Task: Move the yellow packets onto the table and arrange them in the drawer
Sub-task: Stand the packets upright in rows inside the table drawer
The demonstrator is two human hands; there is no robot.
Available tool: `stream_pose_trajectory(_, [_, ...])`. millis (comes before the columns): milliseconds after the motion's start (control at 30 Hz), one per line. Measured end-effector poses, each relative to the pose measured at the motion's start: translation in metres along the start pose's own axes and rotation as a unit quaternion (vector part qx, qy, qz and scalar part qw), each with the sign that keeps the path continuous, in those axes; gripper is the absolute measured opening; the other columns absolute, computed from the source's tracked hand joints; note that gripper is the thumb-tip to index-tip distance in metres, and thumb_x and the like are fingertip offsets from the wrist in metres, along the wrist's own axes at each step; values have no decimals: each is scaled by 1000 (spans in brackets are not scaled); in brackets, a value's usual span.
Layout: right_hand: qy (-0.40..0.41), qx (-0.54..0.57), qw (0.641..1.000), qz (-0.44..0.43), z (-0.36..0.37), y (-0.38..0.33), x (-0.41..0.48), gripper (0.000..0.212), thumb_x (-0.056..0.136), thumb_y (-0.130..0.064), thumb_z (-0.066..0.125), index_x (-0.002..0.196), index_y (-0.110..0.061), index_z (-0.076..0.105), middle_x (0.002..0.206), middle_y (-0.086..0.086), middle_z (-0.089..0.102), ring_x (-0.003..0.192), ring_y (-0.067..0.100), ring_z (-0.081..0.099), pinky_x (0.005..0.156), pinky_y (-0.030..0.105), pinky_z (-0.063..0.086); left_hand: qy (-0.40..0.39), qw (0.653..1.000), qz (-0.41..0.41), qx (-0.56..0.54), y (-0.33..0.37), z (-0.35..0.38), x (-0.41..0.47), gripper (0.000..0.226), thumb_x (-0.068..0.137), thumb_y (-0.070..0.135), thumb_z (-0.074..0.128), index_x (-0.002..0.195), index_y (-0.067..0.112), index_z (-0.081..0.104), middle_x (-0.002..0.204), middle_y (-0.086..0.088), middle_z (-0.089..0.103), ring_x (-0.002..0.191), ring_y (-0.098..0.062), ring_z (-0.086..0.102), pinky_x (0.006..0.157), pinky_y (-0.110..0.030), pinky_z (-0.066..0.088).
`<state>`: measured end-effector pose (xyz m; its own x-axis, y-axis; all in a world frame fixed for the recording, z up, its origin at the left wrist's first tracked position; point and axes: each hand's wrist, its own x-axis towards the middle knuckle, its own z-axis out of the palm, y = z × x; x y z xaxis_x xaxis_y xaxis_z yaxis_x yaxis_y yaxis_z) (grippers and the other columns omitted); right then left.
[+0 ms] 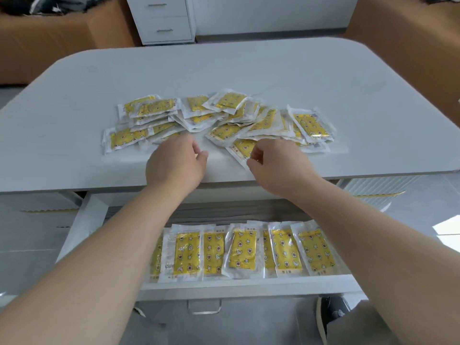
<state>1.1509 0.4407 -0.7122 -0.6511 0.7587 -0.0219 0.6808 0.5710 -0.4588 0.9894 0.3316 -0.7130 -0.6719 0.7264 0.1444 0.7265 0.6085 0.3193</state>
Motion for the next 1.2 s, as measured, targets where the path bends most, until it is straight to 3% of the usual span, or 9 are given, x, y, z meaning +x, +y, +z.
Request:
stream_pose_trajectory(100, [7,1,999,-31,12,-19,5,19,97,-25,54,114,-20,63,108,-3,57,98,22,58,81,40,55,37,997,-26,63,-27,6,21,47,97,46,57,128,11,55,130,-12,54,121,-34,49,92,-45,43])
stream_pose_trajectory(233, [-5,9,997,-75,27,-42,7,26,99,-23,53,124,-20,61,129,0,52,109,22,55,86,41,54,-17,991,-106,75,-70,15,43,81,96,63,44,151,5,33,159,-19,29,146,-36,25,114,-50,29])
stream_pose_trajectory(333, [-8,16,996,-88,34,-53,7,27,100,-24,54,126,-20,61,133,1,51,107,22,56,84,39,54,-38,989,-121,71,-87,16,46,89,94,70,35,154,4,27,162,-19,24,150,-35,19,119,-51,23])
stream_pose_trajectory(567, [-10,23,996,-86,43,-59,6,27,99,-27,56,124,-23,61,128,-1,54,113,20,55,88,41,54,-37,979,-74,188,-71,-1,21,77,92,73,34,127,10,61,131,-16,48,120,-37,42,101,-46,36])
stream_pose_trajectory(667, [-19,45,997,-68,47,-60,5,20,97,-27,57,116,-24,63,112,-3,61,102,16,57,84,38,54,-62,989,-46,124,-70,-3,7,63,94,68,38,118,17,67,130,-12,49,123,-34,44,104,-48,40])
stream_pose_trajectory(767, [-21,68,997,-33,47,-61,5,11,97,-28,56,99,-21,64,90,-3,68,80,15,62,72,38,58,-73,997,6,8,-69,-8,-6,33,99,46,45,98,23,68,115,-1,57,103,-23,57,84,-36,48])
stream_pose_trajectory(867, [-26,83,996,-20,47,-62,2,16,98,-34,58,99,-19,63,82,-1,68,73,17,64,67,38,59,-57,996,55,-27,-71,-12,-11,22,99,25,51,111,29,68,115,5,63,101,-18,57,78,-30,43])
stream_pose_trajectory(1033, [-43,35,998,-33,51,-70,-6,39,98,-50,55,127,-24,51,75,-3,60,68,17,60,54,31,46,-55,983,28,-174,-72,-9,-3,47,94,1,56,133,26,59,121,1,62,106,-16,61,88,-30,50])
stream_pose_trajectory(1200, [-107,-60,991,-51,55,-73,-12,66,100,-65,38,157,-39,18,93,0,66,83,23,68,68,37,59,-9,999,37,22,-82,-6,18,53,103,24,45,154,15,35,164,-4,27,150,-26,25,118,-41,27])
